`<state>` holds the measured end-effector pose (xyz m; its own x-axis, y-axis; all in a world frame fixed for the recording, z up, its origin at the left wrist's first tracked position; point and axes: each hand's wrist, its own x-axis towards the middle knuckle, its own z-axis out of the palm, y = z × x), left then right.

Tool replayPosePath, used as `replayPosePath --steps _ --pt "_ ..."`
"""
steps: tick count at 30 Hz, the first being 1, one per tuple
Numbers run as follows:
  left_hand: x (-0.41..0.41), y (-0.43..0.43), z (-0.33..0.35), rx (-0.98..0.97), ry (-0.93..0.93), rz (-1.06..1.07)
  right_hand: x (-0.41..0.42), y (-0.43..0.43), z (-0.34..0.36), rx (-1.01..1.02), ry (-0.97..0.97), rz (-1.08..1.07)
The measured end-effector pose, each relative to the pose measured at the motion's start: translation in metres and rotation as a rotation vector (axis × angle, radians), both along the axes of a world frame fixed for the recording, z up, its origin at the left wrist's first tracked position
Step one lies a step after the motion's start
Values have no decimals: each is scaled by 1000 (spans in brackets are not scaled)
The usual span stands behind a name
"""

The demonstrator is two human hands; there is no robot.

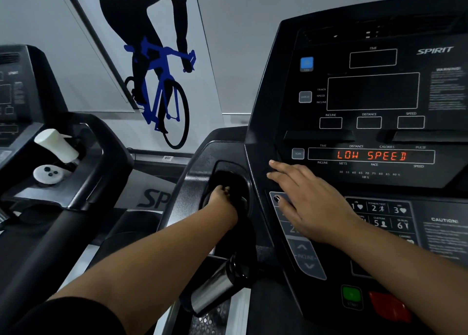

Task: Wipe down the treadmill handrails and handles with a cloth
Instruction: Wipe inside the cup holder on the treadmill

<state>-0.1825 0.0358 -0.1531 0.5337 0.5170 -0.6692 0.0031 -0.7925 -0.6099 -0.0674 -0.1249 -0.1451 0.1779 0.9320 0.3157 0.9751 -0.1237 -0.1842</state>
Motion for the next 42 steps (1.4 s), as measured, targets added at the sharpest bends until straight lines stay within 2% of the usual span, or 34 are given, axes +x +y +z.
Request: replayPosePath --steps 5,9,11,14,17,22,27,30,37,42 --pt "-10 9 -4 32 76 -43 -1 1 -1 -1 5 2" --pt "-12 16 -12 45 202 -155 -1 1 -1 -9 8 -3" --pt "-11 19 -16 -9 170 -110 0 1 -1 -12 8 -4" --pt "-9 17 -18 135 184 -196 -1 1 0 -12 14 1" --pt "-4 15 -22 158 52 -99 -1 1 0 -8 14 -1" --pt "-3 11 -34 203 4 20 1 1 0 -5 12 4" --pt "-2 5 -12 59 -28 46 0 0 -1 0 14 2" --pt "-12 9 -5 -110 -135 127 0 0 -1 4 20 2" --pt "-35 24 -4 -662 -621 806 0 1 -1 13 25 3" --pt "-29 14 -20 -914 -884 1064 -1 4 1 1 20 -5"
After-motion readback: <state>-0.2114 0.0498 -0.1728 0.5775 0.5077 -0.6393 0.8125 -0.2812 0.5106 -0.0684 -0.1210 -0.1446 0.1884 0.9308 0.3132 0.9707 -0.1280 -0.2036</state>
